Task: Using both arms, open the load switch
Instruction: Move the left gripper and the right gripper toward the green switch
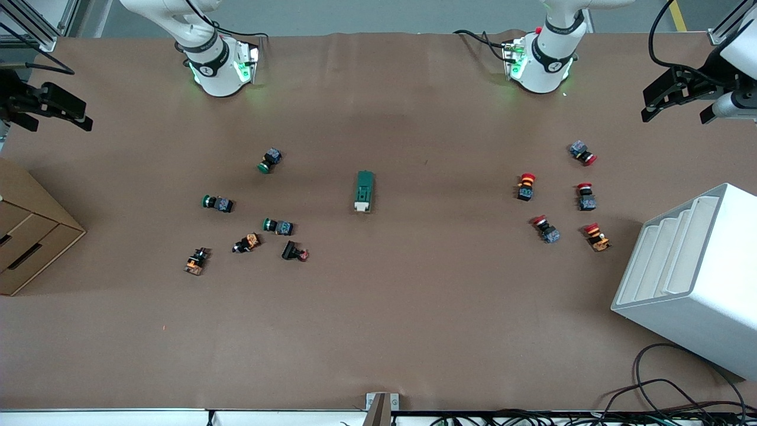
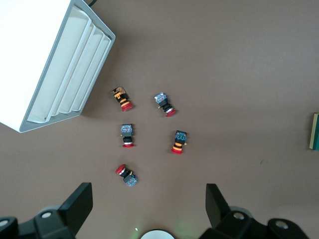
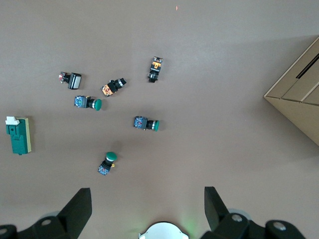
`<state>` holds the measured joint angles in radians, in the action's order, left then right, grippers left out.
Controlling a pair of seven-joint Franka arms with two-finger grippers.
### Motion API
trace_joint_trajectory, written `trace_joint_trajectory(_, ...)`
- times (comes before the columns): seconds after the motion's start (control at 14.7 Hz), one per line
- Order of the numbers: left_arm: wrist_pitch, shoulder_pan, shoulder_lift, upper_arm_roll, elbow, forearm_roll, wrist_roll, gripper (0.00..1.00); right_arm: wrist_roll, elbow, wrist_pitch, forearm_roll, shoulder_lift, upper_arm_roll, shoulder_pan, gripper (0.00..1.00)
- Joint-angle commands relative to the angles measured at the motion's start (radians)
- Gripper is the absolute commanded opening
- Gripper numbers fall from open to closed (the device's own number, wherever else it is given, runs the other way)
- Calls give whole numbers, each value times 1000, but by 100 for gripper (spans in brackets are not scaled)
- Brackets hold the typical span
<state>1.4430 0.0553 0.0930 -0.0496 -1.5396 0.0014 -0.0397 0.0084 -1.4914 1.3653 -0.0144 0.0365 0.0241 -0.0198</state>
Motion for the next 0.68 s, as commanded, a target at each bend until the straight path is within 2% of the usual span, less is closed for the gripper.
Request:
trace_joint_trajectory(0.0,14,5,-1,-3,1,-12,9,100,-19,-3,11,-2,-6,5,-2,100)
trace_joint_trajectory(0.2,17,9,-6,-4,3,-12,9,100,-25,-10,12,1,-38,5,-5,100)
trace_joint_trajectory(0.34,45,40,-30,-21,10,-15,-11,100,-27,2,20,14,-133,5,-3,100)
trace_joint_trajectory(0.54,125,101,-79,-108,-5,-12,-107,100,7,-6,32,21,-177,5,-5,95)
trace_joint_trajectory(0.61,157,110,-96,-145,-10,-9,-168,100,75,-6,43,13,-193,4,-11,100)
